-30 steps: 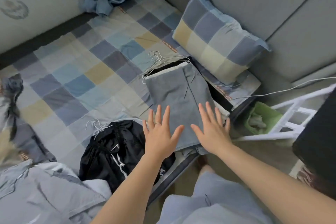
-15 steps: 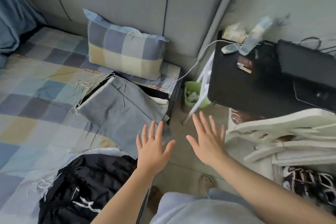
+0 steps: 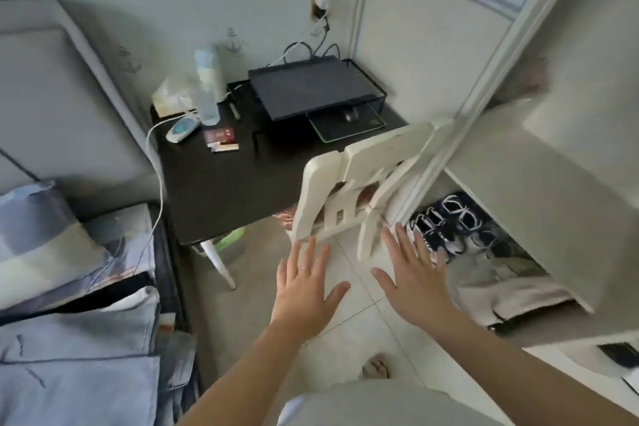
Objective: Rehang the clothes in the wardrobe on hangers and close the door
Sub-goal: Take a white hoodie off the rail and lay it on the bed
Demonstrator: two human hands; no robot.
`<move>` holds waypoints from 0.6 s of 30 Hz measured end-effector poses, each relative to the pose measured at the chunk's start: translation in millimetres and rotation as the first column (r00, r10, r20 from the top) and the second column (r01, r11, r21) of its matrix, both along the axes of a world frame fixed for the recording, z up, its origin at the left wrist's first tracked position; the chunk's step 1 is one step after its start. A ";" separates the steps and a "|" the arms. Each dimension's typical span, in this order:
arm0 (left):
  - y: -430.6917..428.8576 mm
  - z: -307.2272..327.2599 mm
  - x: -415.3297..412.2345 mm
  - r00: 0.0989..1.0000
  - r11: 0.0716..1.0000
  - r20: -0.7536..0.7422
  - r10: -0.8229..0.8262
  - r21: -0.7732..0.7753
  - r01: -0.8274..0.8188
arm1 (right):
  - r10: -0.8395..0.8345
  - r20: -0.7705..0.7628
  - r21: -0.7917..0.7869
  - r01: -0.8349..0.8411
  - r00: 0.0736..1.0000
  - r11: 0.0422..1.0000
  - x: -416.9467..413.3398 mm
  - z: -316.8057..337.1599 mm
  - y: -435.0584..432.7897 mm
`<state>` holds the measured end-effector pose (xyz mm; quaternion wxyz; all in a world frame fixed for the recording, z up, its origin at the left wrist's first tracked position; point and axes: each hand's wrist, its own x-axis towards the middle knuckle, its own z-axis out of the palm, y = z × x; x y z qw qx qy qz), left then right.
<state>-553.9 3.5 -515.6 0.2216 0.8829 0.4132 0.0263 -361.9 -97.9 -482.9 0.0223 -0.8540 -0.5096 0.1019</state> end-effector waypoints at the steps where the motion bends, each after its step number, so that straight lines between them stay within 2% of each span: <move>1: -1.1 4.1 30.9 0.998 0.998 -0.001 -0.058 0.004 0.058 | -0.039 0.012 0.002 0.039 0.999 0.999 26.6 3.9 -9.8; 5: -2.3 26.6 149.1 0.966 0.966 0.051 -0.254 0.059 0.250 | -0.185 0.101 0.062 0.179 0.978 0.982 126.6 28.2 -45.5; 10: 2.0 82.0 290.6 0.903 0.915 0.176 -0.393 0.176 0.364 | -0.325 0.171 0.220 0.285 0.930 0.933 232.5 88.0 -77.2; 18: 8.0 230.4 468.5 0.718 0.772 0.352 -0.601 0.488 0.406 | -0.434 0.395 0.461 0.234 0.810 0.856 342.4 232.8 -102.0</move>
